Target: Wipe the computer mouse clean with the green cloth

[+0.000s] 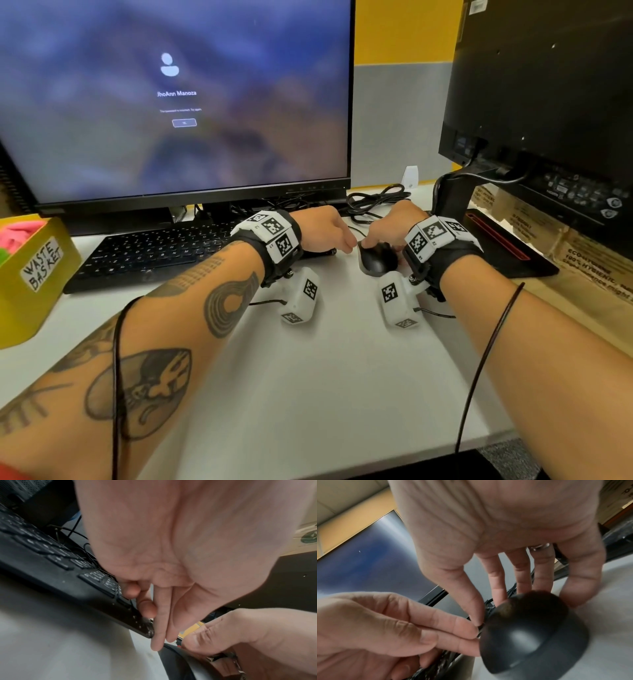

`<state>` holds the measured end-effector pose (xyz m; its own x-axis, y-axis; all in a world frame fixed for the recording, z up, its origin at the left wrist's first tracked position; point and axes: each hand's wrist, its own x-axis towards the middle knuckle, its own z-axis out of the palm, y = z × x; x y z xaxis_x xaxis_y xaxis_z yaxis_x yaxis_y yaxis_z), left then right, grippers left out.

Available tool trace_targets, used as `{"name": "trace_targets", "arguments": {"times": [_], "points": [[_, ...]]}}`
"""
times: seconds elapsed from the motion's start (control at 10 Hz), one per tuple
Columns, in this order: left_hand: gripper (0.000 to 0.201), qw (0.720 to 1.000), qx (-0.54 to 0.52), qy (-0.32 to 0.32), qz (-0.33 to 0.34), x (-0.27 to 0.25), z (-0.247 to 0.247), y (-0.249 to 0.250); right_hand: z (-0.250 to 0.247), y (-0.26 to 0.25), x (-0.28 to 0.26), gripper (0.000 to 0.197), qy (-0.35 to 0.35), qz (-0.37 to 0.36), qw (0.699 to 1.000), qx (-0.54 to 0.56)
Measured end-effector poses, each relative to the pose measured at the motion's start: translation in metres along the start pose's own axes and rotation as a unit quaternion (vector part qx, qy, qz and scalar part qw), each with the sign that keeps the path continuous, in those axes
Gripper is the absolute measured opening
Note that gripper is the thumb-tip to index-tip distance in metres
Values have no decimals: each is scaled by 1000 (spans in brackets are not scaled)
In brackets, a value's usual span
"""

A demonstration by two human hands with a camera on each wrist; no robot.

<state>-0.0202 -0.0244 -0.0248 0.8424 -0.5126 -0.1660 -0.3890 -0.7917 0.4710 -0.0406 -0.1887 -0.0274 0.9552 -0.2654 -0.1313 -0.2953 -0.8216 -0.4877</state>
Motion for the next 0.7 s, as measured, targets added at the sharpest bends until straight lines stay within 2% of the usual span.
{"name": "trace_targets", "arguments": {"times": [0.1,0.3,0.4,0.5,0.6,0.7], "points": [[34,1000,-1,-9,-3,2,1,3,1,2,1,39,2,-4,1000,-2],[32,1000,-19,-8,0,4,5,8,-1,2,-6,45,-5,-14,1000,-26],[32,1000,-19,-5,-5,4,6,8,0,4,-2,55,-11,-15,999,26],[33,1000,-24,-7,-6,4,5,8,-1,4,-3,44,-6,-16,999,-30],[32,1000,-16,-1,-4,5,6,7,-1,5,-4,43,11,-41,998,-50],[33,1000,-25,6,5,7,5,7,-1,5,0,40,4,-25,999,-36]]}}
